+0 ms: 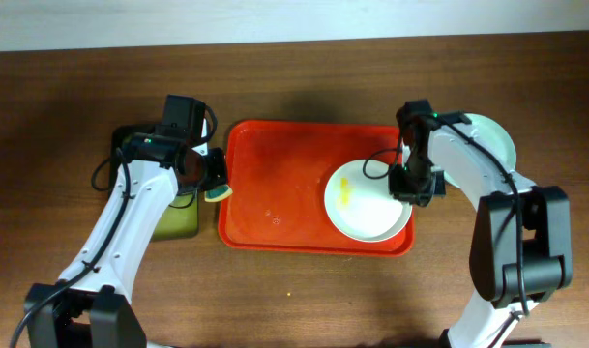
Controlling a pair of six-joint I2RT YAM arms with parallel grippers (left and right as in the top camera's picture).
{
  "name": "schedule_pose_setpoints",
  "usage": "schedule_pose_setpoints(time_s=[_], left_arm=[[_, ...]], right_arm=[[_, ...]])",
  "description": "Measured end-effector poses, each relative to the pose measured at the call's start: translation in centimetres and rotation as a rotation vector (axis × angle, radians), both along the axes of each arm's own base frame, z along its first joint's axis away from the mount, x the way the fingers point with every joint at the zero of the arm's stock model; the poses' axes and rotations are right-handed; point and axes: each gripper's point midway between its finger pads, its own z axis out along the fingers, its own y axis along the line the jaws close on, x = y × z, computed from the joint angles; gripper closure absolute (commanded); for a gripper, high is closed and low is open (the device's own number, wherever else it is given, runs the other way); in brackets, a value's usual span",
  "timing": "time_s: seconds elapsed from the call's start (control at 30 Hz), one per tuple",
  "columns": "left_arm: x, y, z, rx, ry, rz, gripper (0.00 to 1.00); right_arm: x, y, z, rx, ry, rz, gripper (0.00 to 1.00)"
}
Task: Clean dirty plates on tray and stack at the side
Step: 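Reach the right gripper to the white plate rim and grip it, then pull the white plate leftward across the red tray with the right gripper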
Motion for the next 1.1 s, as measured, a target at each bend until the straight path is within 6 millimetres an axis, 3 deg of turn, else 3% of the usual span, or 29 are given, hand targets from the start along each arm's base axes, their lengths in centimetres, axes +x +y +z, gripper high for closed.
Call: schedule_pose_setpoints(time_s=[0.1,0.3,0.57,0.9,0.97,1.1], left_arm=[[0.0,0.0,0.0,0.0,0.0,0.0,1.0],[0.0,0.0,0.0,0.001,0.001,0.0,1.0],[0.0,0.0,0.0,0.001,0.002,0.0,1.0],[-0.2,0.0,-0.1,0.001,0.007,0.0,1.0],[-0.2,0.0,-0.1,0.002,0.007,0.0,1.0],[-0.2,0.0,-0.1,0.002,0.008,0.0,1.0]], right_arm=[[1.6,0.1,1.4,0.001,-0.045,0.0,0.84],[1.7,-0.5,1.5,-0.037,-0.05,0.004,0.81],[0.2,-0.8,-0.8,-0.047,-0.02,0.008,0.82],[0.1,-0.9,-1.0,-0.05,-0.022,0.008,0.82],[-0.2,-0.9,-1.6,-0.05,-0.019,0.008,0.87],[-0.8,-1.2,-2.0,-0.06,0.0,0.009,0.89]])
